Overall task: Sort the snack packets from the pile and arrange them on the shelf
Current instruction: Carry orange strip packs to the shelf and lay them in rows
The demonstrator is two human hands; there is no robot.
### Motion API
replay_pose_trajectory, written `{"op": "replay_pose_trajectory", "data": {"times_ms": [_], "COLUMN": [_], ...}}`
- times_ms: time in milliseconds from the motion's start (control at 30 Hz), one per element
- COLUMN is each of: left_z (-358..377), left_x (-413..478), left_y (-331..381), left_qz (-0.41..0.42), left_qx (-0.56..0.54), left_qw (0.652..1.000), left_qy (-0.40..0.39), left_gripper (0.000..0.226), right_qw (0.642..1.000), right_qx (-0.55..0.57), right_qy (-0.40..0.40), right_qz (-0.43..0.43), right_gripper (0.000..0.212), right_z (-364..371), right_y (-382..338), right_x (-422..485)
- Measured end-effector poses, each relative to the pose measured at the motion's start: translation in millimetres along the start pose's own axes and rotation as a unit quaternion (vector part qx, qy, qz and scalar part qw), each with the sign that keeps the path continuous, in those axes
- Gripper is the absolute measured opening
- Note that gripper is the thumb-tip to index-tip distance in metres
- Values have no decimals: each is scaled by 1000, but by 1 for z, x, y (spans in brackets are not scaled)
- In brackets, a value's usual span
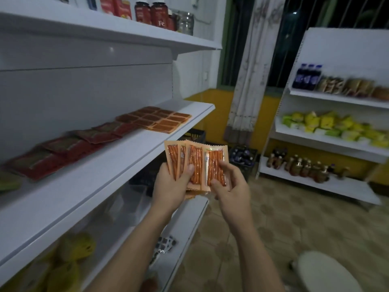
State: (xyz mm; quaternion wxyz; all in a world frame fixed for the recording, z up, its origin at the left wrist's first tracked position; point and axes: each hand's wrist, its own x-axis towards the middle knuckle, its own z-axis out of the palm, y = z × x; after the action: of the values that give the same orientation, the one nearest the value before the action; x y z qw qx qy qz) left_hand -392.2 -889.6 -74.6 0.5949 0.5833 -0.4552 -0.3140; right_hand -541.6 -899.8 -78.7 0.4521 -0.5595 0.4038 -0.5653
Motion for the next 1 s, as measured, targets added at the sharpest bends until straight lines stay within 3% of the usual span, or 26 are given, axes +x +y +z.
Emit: {"op": "replay_pose_trajectory", "data": {"times_ms": [133,300,500,733,1000], "left_z": [18,27,27,23,15], "left_x": [52,129,210,256,306], "left_y": [-15,-31,-45,-56,-57], "left_qz": [-7,-21,-18,-35,-20], "left_qx": [-33,-71,-66,-23,-27], "left_qw": [999,997,993,982,952], "left_qy": [5,26,94,182,304], "left_gripper": [46,46,43,47,21], "right_qw": [1000,998,991,982,972], "right_qx": [-3,-21,-105,-113,-61], "right_qy": [2,-51,-87,-148,-226], "right_qz": [2,14,11,-18,-18], "right_gripper": [38,35,41,26,30], "right_z": [6,27,62,84,116], "right_y": [17,28,56,84,111], "right_x": [52,137,230,297,396]}}
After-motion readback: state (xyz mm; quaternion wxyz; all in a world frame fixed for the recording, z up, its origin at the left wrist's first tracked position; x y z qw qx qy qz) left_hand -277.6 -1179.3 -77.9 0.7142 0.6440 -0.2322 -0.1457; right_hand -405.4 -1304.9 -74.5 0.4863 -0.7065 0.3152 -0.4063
